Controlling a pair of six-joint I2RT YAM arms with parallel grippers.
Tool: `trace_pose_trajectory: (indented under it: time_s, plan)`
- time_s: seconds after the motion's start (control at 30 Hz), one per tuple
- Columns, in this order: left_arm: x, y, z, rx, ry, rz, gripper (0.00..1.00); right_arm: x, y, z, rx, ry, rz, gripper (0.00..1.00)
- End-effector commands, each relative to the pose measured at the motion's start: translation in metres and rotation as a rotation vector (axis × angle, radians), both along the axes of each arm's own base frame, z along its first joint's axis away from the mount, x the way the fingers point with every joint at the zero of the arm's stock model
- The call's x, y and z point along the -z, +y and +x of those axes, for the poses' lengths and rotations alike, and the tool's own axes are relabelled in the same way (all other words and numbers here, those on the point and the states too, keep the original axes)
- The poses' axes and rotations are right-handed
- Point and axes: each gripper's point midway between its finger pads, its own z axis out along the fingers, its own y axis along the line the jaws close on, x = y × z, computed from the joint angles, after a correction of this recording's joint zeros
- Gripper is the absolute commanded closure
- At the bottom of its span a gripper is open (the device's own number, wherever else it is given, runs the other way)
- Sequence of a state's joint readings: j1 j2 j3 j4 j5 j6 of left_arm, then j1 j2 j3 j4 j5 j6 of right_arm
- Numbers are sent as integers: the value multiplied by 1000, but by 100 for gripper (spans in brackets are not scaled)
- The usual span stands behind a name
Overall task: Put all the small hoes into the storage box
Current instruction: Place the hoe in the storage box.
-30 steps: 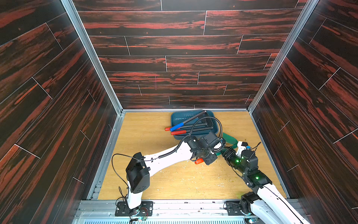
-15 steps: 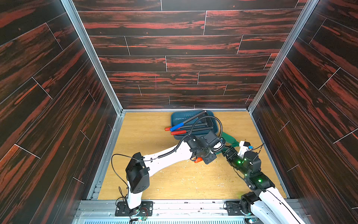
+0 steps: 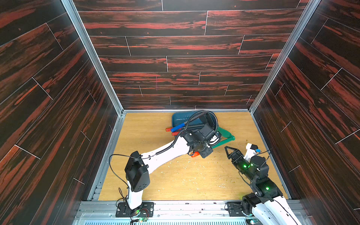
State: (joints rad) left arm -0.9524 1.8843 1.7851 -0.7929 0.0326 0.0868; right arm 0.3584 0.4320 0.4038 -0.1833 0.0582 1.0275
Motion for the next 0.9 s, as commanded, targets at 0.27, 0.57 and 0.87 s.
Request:
trace_pose_trajectory:
  time_s: [0.27, 0.57, 0.87]
  plan:
    - [-79, 20, 37, -31, -170, -143, 100, 6, -8, -7, 21, 14, -35, 14]
    - [-86, 47, 74, -46, -216, -122, 100, 11, -8, -9, 13, 28, -49, 14]
    - [-85, 54, 92, 24, -208, -131, 100, 13, -8, -9, 14, 33, -60, 14]
